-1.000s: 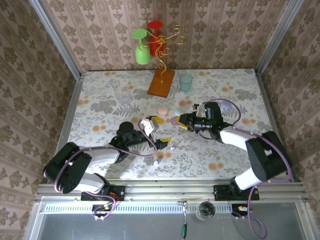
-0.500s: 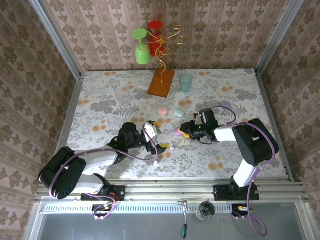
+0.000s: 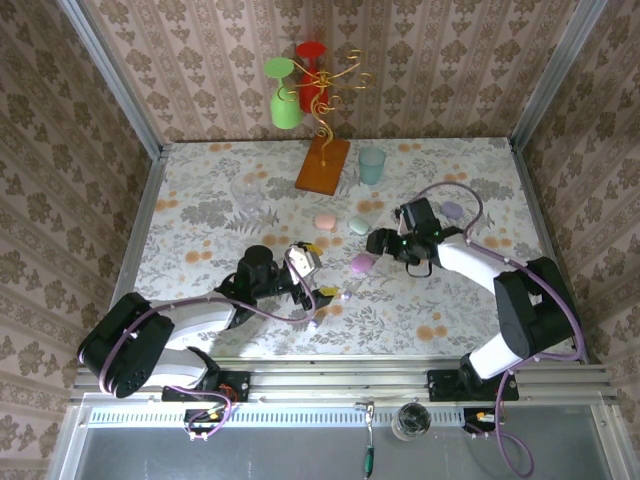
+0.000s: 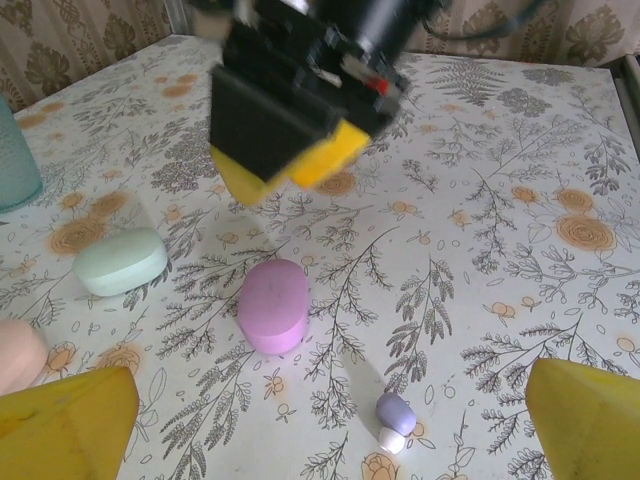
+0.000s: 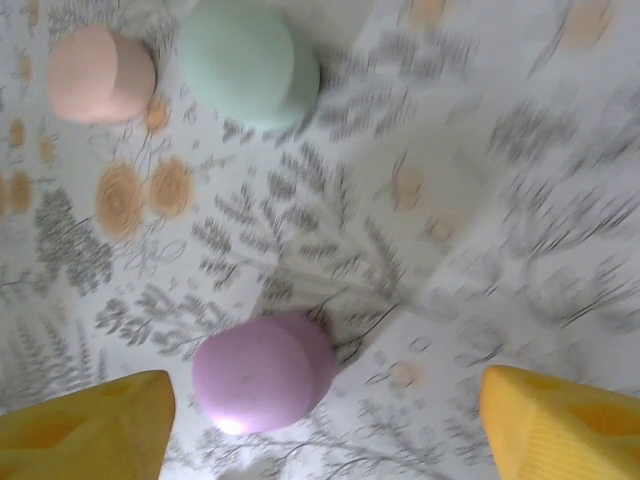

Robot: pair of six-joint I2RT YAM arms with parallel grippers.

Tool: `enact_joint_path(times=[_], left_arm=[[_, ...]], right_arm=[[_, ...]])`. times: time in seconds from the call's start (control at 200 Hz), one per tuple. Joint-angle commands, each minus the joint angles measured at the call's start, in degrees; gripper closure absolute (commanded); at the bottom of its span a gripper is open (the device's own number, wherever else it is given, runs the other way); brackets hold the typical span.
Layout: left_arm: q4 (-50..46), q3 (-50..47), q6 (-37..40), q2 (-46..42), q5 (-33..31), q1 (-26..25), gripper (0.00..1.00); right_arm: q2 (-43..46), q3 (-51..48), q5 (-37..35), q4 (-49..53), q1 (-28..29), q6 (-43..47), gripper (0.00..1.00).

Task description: Insert the wireless bluetooth earbuds into the charging case

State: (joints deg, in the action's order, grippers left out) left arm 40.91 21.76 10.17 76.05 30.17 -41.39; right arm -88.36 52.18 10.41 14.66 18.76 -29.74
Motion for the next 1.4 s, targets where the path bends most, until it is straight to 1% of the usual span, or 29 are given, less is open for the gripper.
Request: enact_joint_path(times=[0.0, 0.015, 0.055, 0.12, 0.17, 0.23, 0.305, 0.4, 0.48, 0.67, 0.75, 0.845, 1.055, 1.23, 1.395], left_arm=[[2.56, -0.51, 0.08, 0.75, 1.29, -0.12, 0.00], [2.67, -0.49, 0.11, 0.84, 1.37, -0.10, 0.00], [3.09, -0.45, -0.07, 1.07, 1.51, -0.10, 0.00], [3.78, -0.57, -0.47, 1.42, 1.79, -0.16, 0.00], [4.06, -0.64, -0.63, 1.56, 1.91, -0.11, 0.00], [4.39, -0.84, -0.87, 1.56, 2.08, -0.17, 0.00], [4.70, -1.10, -1.04, 1.55, 2.17, -0.15, 0.00], [4.93, -1.45, -1.26, 1.55, 2.42, -0.10, 0.00], [5.39, -1.54, -1.86, 1.55, 3.15, -0.12, 0.00], [6.56, -1.90, -3.17, 1.86, 4.33, -0.15, 0.00], [6.82, -2.14, -3.27, 1.82, 4.33, -0.14, 0.00], [6.64, -2.17, -3.35, 1.64, 4.42, -0.14, 0.00], [6.17, -1.59, -3.58, 1.76, 5.14, -0.15, 0.00], [5.85, -1.12, -3.75, 1.98, 5.51, -0.12, 0.00], [5.20, -0.76, -4.24, 1.86, 5.63, -0.16, 0.00]], right_arm=[[-1.00, 8.34, -14.08, 15.71, -0.74, 14.63, 0.12], [-1.57, 9.50, -15.16, 18.13, -0.93, 15.35, 0.10], [-3.41, 12.73, -18.31, 20.74, -1.38, 17.89, 0.08], [-6.60, 17.82, -22.94, 24.19, -2.40, 21.63, 0.02], [-9.23, 21.24, -25.15, 25.93, -3.23, 24.48, 0.00], [-12.20, 24.60, -26.64, 26.72, -4.67, 27.75, 0.00], [-16.20, 28.73, -25.34, 27.58, -6.81, 31.65, 0.00], [-21.85, 35.28, -23.22, 31.42, -9.44, 36.60, 0.00], [-25.70, 39.53, -24.59, 33.18, -10.68, 40.57, 0.00], [-32.05, 48.19, -24.22, 37.42, -14.62, 45.43, 0.00], [-35.11, 52.56, -22.58, 41.25, -16.15, 47.35, 0.00], [-38.41, 56.61, -23.11, 44.08, -17.08, 49.28, 0.00], [-44.32, 64.92, -20.40, 48.62, -19.78, 51.18, 0.00], [-49.35, 70.53, -15.72, 51.45, -21.18, 52.11, 0.01], [-54.99, 76.80, -14.52, 56.42, -21.88, 50.76, 0.04]])
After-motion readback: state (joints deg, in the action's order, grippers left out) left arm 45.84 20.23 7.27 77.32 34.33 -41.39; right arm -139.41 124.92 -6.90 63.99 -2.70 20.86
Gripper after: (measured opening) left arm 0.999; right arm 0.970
